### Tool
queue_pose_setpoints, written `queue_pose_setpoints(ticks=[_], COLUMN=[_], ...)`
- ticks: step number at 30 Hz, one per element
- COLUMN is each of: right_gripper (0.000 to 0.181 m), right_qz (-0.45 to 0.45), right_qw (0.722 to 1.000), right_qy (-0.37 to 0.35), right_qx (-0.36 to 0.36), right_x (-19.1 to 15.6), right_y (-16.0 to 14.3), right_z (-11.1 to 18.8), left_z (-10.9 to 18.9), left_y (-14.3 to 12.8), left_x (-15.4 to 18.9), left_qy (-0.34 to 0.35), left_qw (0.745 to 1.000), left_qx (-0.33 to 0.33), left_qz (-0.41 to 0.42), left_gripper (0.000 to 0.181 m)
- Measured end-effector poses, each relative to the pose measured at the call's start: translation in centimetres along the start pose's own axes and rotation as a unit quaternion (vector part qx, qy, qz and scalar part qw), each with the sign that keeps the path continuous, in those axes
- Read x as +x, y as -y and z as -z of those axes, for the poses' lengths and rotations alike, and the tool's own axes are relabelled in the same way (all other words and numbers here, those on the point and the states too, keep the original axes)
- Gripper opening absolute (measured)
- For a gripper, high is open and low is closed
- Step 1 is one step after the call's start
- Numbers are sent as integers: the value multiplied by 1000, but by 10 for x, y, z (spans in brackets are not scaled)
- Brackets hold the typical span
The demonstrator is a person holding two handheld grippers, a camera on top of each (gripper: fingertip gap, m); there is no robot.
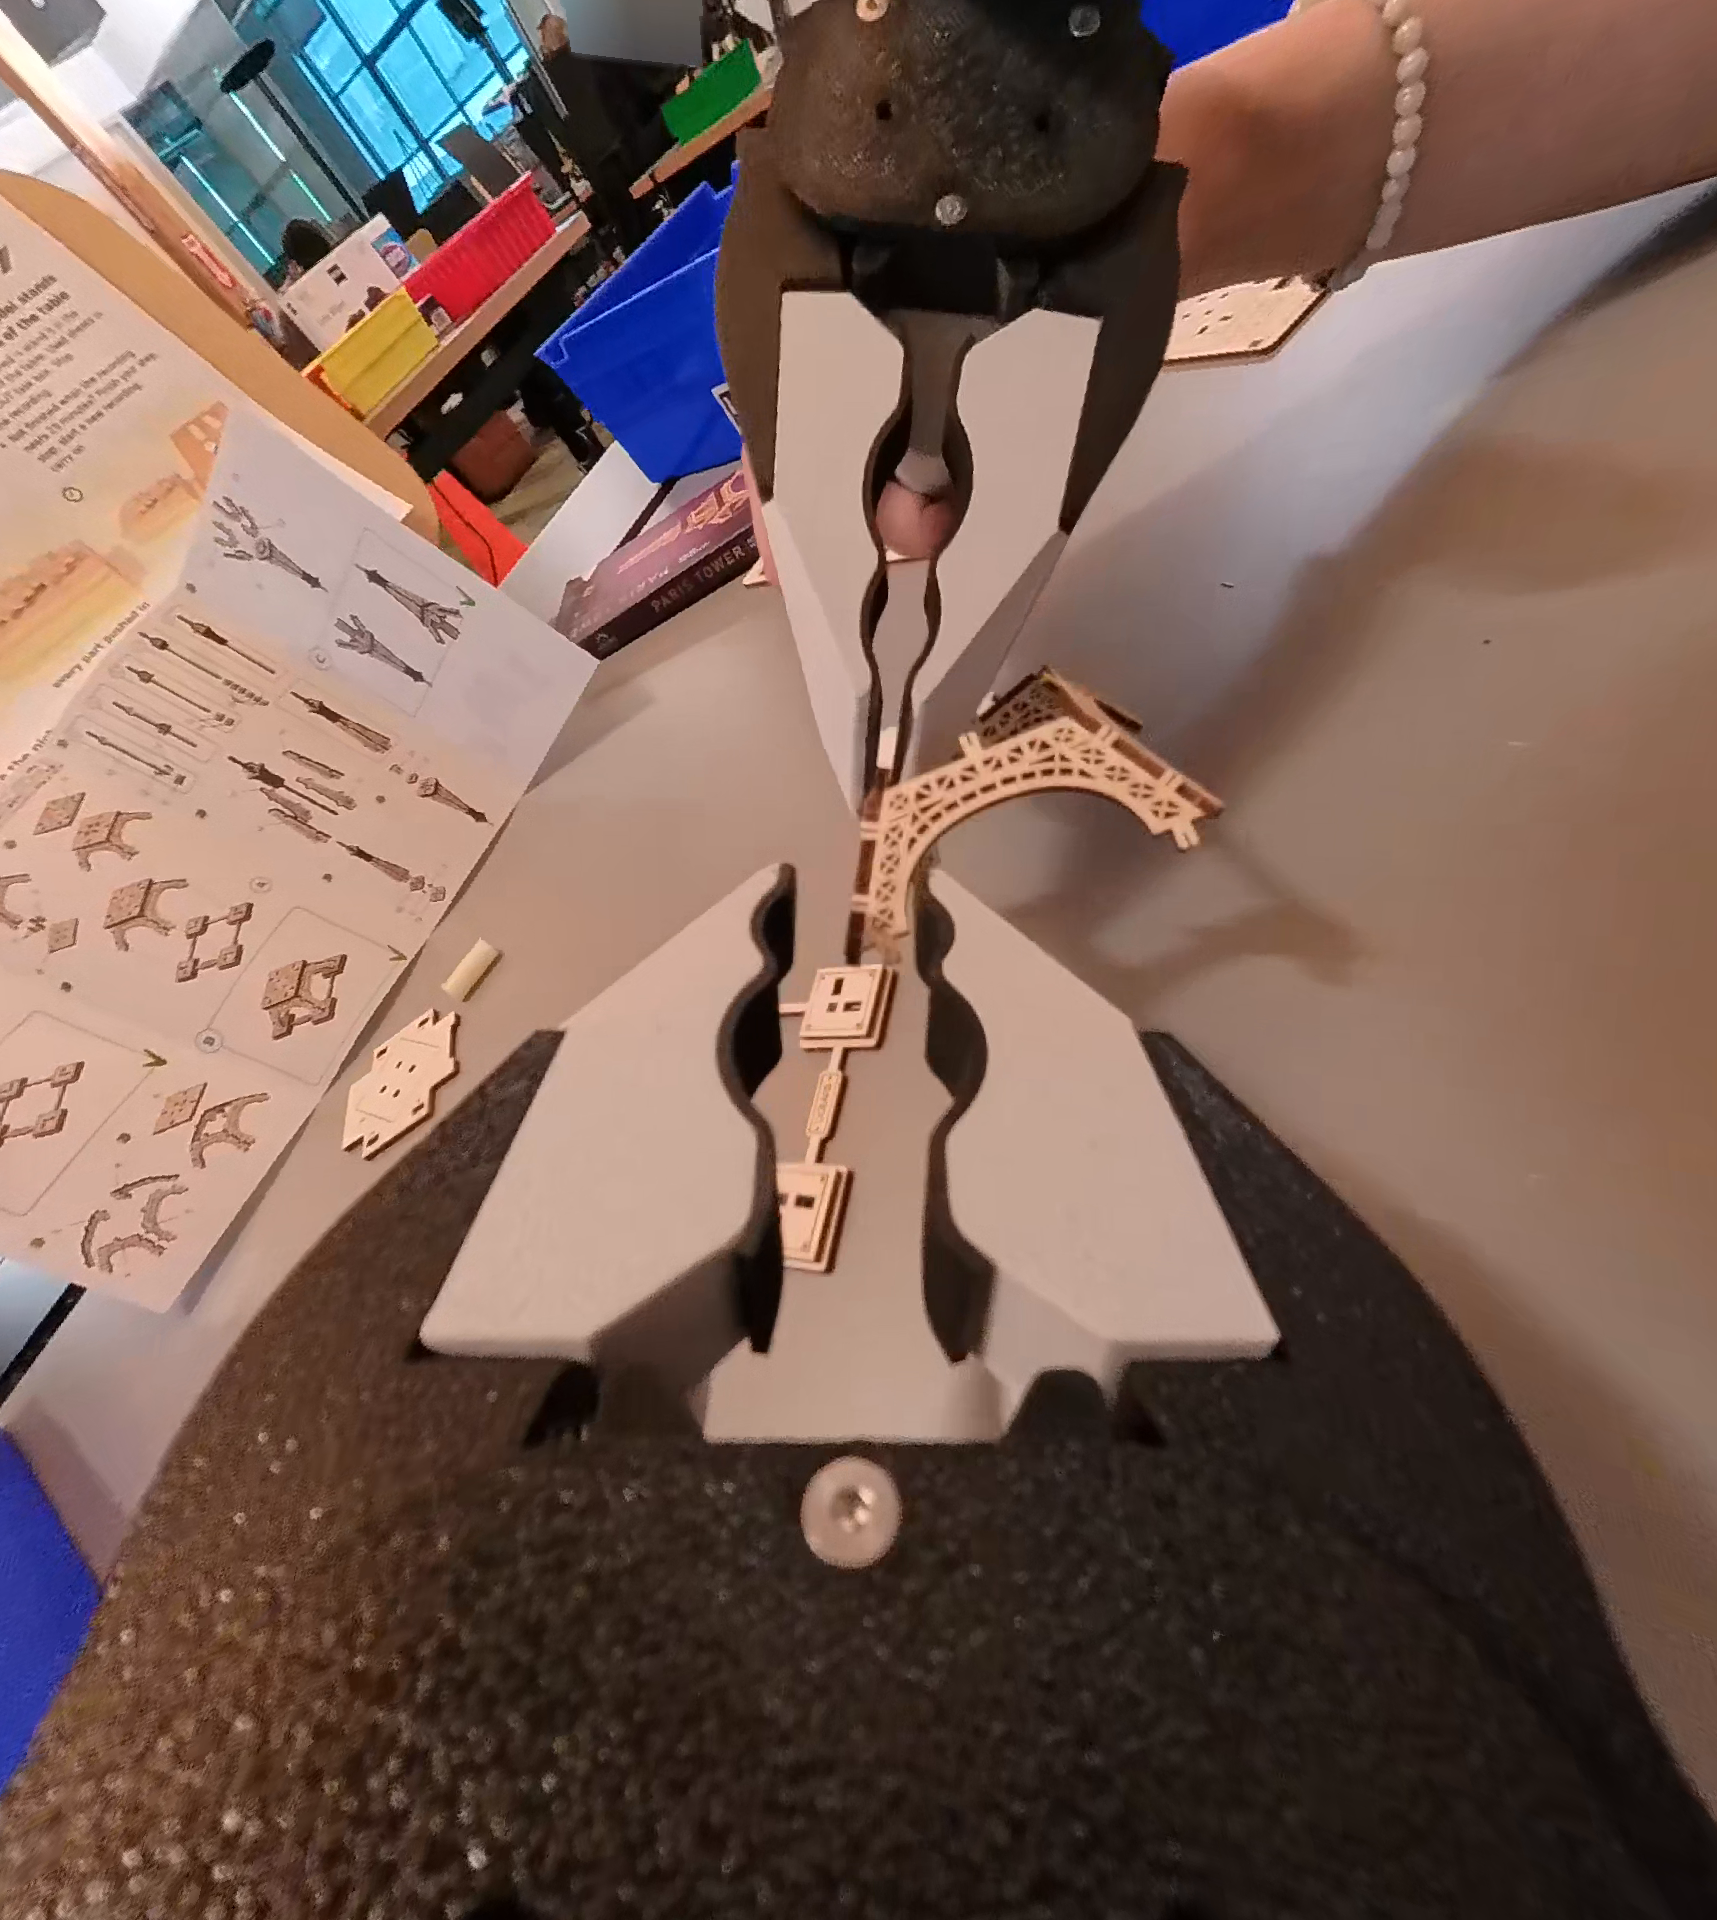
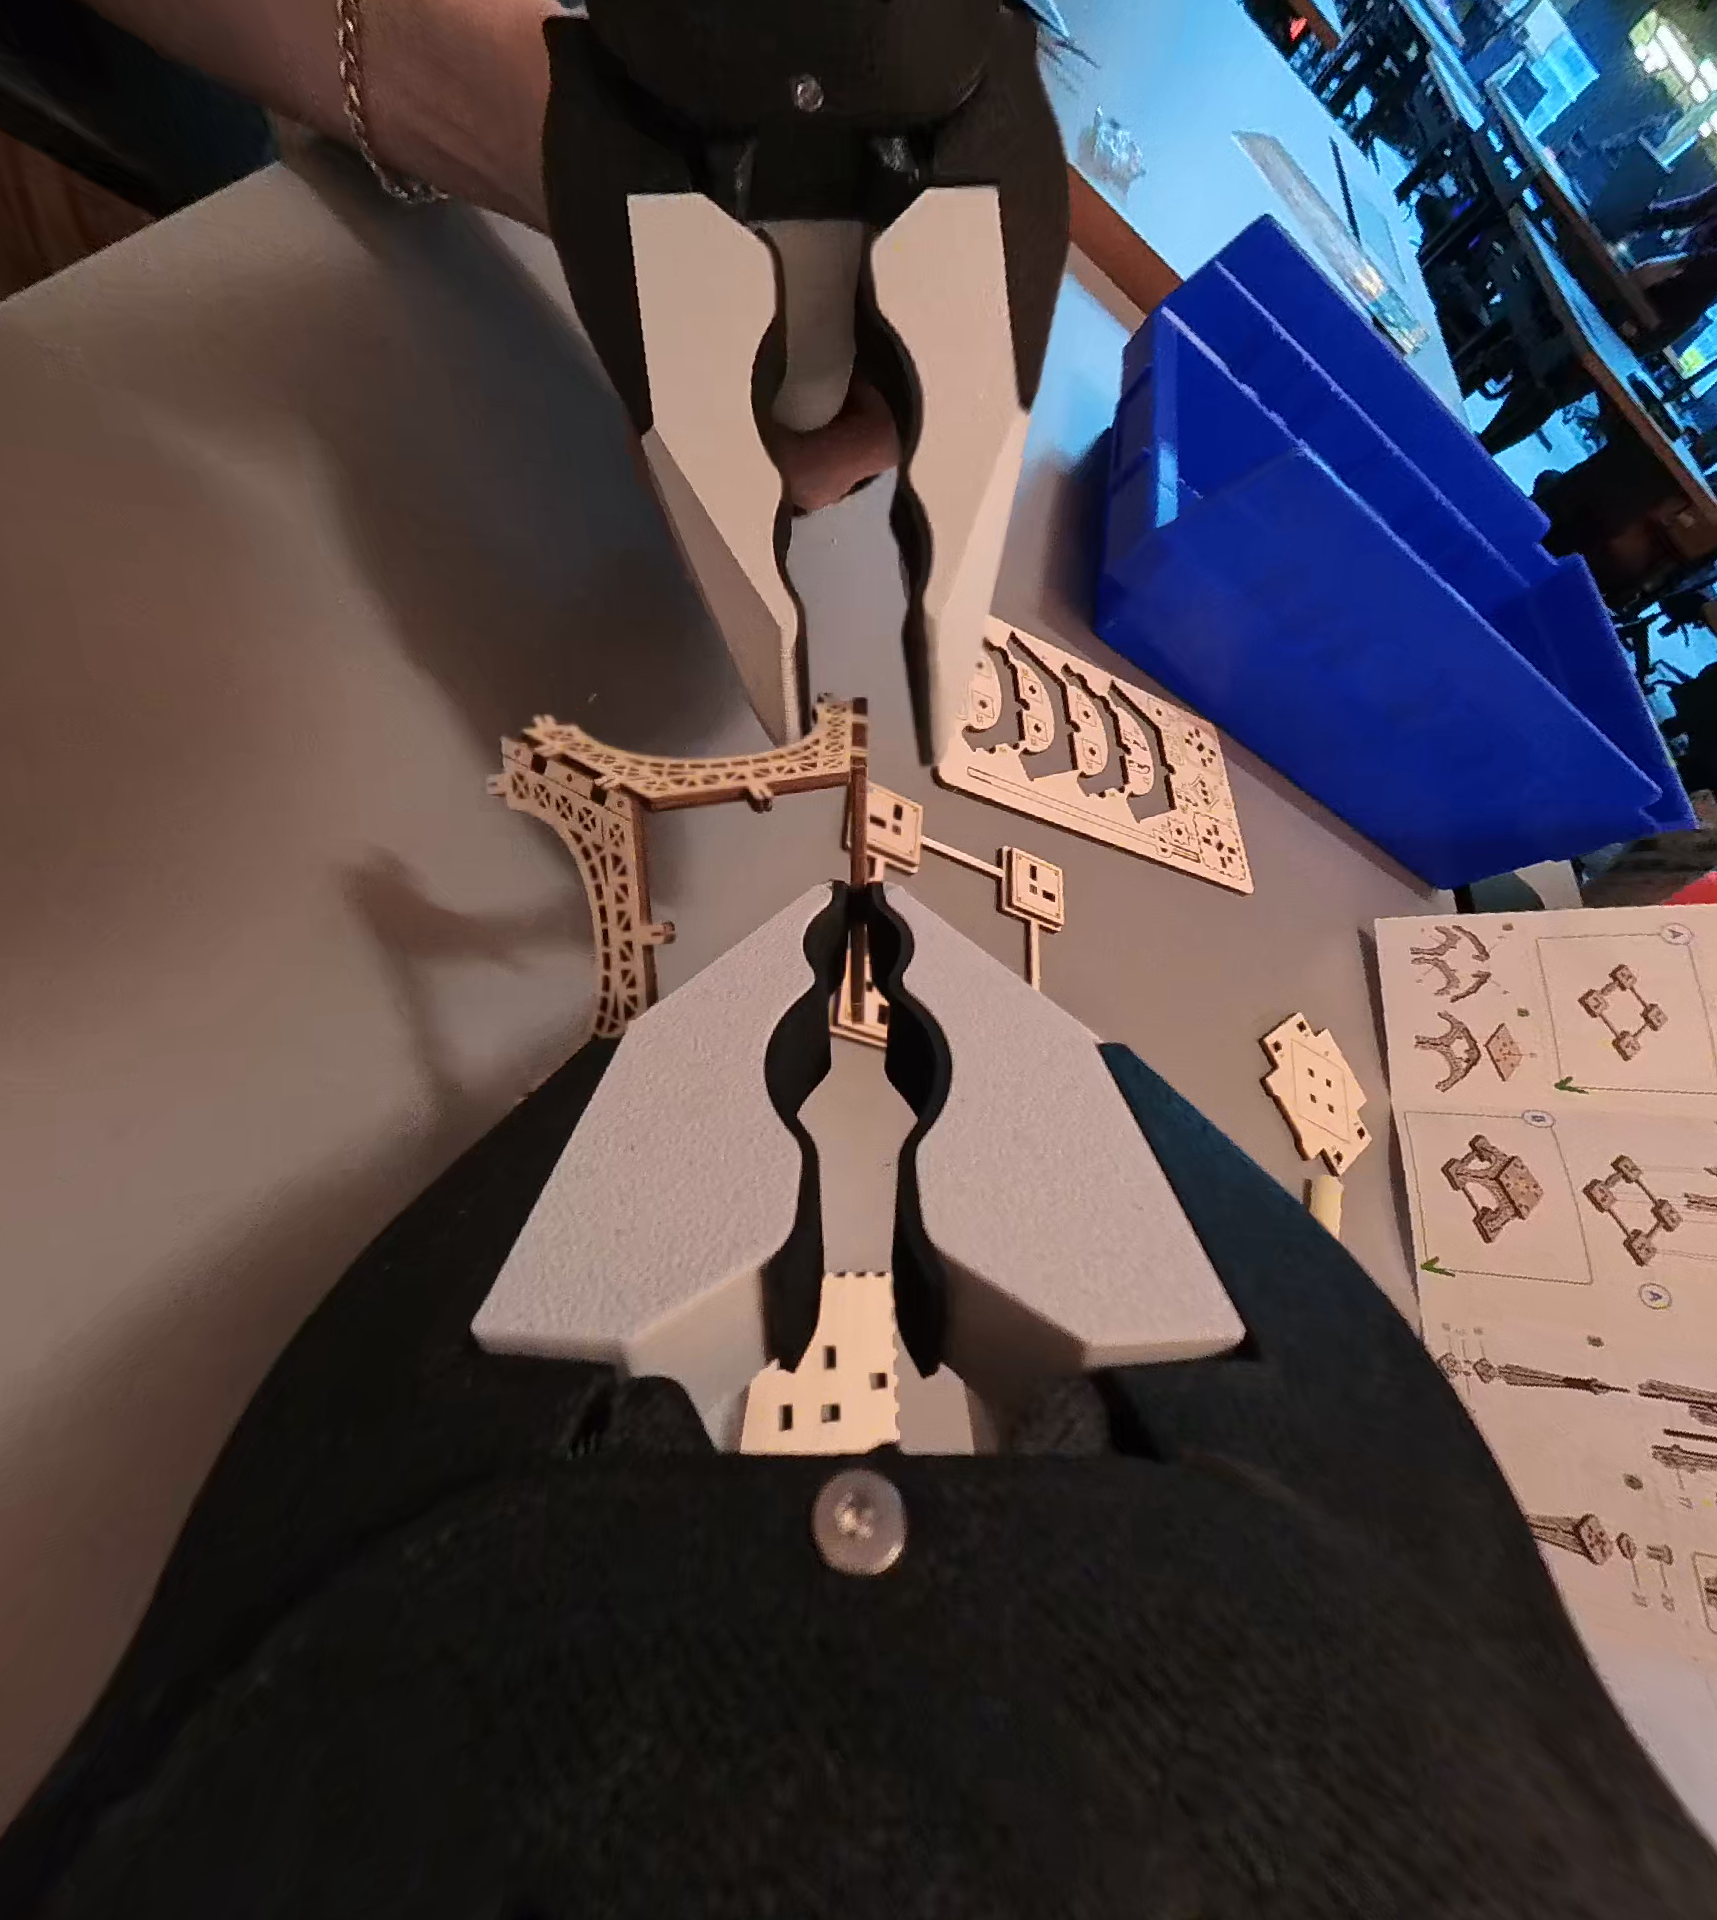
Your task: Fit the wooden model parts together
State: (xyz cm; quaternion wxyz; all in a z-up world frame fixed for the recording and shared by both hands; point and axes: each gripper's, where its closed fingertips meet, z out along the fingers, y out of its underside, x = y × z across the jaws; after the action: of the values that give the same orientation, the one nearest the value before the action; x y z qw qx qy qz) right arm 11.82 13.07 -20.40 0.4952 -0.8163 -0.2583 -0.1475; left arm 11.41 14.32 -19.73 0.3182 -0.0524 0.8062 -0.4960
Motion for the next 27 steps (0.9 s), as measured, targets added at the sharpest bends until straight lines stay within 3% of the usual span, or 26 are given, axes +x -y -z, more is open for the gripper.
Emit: queue_pose_setpoints(ticks=[16, 21, 23, 27], right_gripper=[1, 15, 2, 0], right_qz=[-54, -4, 14, 24], right_qw=[997, 1000, 999, 998], right_qy=[43, 13, 8, 13], right_qx=[-40, -25, -31, -53], right_x=[-9, -4, -4, -7], right_y=[-3, 5, 3, 0], right_z=[-3, -4, -6, -8], left_z=[-6, -6, -7, -8], left_y=[1, 3, 3, -3], left_x=[11, 9, 10, 11], left_qy=[-2, -8, -13, -15], left_qw=[997, 999, 999, 1000], left_qx=[-29, -8, -3, -12], left_qz=[-66, -42, -33, -22], left_gripper=[8, 8, 7, 17])
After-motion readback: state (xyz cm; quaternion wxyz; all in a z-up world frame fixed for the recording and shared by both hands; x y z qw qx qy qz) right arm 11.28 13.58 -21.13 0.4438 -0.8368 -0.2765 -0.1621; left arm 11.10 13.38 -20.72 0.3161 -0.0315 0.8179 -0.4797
